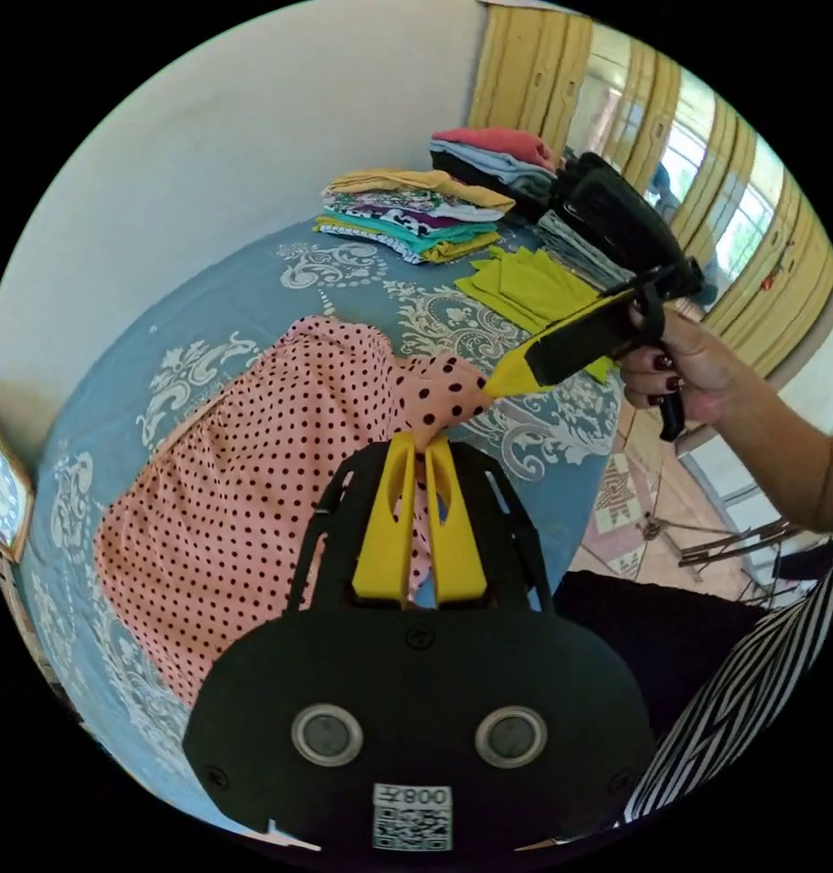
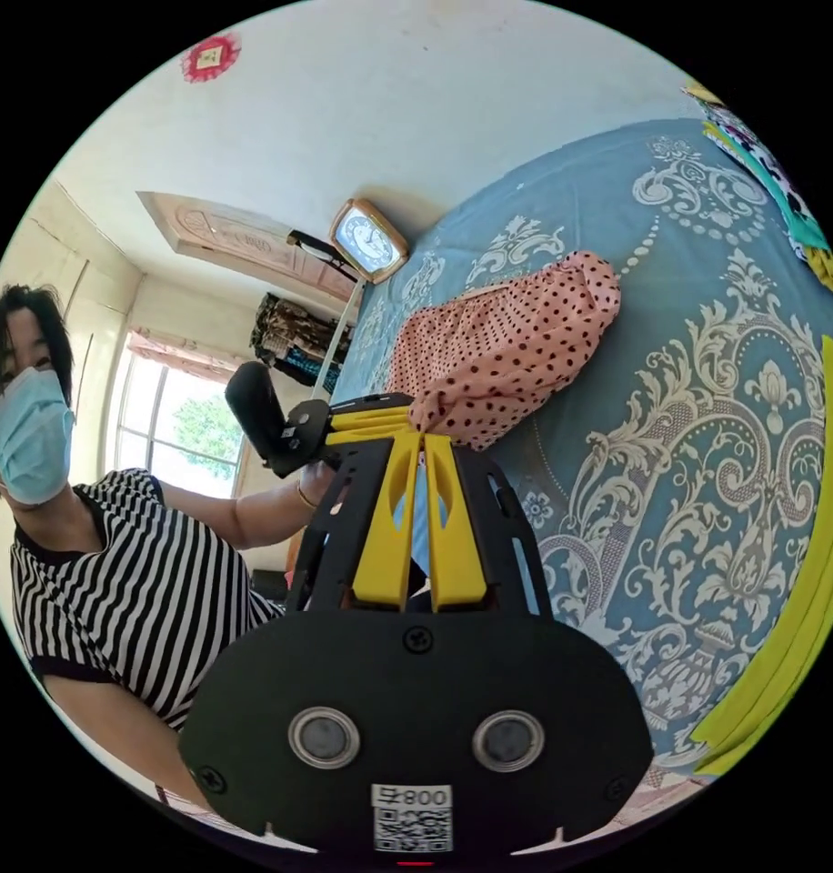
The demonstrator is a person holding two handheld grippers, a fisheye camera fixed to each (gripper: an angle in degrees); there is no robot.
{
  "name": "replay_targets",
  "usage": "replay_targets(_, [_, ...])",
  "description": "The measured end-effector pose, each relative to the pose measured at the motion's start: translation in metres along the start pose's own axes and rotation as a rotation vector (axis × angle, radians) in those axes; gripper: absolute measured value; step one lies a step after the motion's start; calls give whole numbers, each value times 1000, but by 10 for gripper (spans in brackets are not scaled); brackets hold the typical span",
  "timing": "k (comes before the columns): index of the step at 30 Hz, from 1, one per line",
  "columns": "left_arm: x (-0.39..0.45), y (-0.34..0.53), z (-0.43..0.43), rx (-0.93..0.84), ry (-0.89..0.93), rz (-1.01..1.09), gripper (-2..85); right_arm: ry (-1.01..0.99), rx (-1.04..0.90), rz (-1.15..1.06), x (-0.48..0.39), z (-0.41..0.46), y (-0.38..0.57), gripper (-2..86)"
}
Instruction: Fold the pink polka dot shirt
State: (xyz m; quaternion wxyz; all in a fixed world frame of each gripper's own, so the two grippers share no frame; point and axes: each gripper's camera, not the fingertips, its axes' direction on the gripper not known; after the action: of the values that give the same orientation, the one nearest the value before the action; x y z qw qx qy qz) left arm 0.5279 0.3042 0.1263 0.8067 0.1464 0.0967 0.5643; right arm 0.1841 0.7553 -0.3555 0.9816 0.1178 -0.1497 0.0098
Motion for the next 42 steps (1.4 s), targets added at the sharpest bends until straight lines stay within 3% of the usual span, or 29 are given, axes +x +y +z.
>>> replay_targets(6, [-39,20,-2,83,184,-233,20,-121,224,214,90,-9,-19,43])
replay_targets(11, [-32,22,2,78,176,-217,19,-112,169,355,143,28,-58,109])
replay_targets(18, [-15,22,10,54,155,-137,19,-173,232,432,181,55,-84,130])
replay_targets(24, [-1,21,16,19,122,-45,20,-164,215,442,202,89,-110,121])
replay_targets(30, [-4,30,15,18,109,-19,20,-142,206,433,215,126,-123,33])
replay_targets(42, [-89,117,-64,216,137,-275,16,-201,225,176,149,246,-174,6])
